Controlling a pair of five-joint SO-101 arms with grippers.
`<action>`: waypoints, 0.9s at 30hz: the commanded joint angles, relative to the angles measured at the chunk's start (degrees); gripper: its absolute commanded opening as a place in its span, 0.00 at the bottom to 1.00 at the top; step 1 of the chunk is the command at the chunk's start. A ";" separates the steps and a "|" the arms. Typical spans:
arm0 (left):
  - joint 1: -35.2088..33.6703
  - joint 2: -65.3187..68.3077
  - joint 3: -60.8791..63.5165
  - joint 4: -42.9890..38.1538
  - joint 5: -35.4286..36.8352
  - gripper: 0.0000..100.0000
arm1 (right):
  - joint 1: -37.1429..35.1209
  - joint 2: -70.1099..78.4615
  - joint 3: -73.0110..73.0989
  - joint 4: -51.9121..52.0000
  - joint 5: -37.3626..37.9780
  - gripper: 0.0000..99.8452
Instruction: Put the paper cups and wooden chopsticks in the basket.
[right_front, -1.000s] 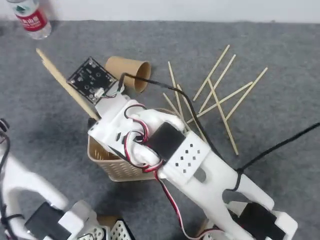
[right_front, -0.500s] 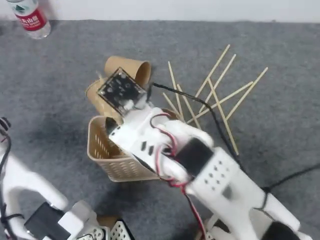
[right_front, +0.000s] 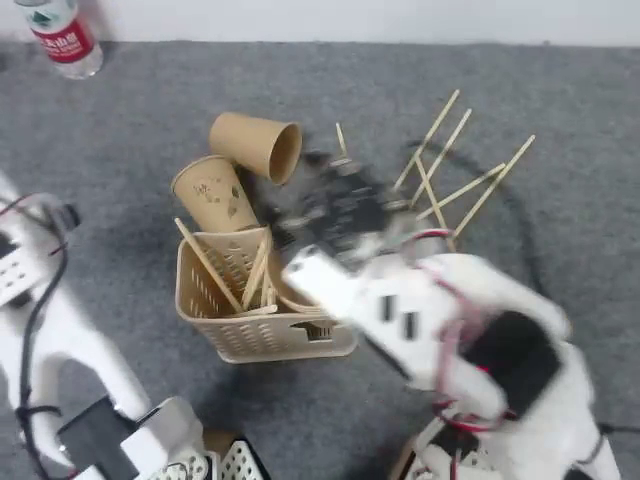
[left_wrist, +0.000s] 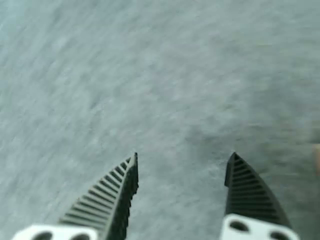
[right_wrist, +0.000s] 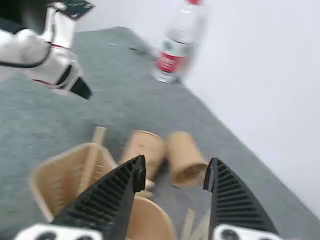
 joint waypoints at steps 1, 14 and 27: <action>9.58 -1.93 -5.93 -1.67 1.49 0.27 | 11.21 -0.84 -4.04 7.34 0.88 0.19; 10.81 16.35 -19.74 -18.99 29.80 0.27 | 43.47 -1.54 20.40 14.46 0.97 0.19; 5.54 70.33 -94.37 26.81 23.38 0.27 | 37.58 -3.65 24.88 5.23 6.33 0.11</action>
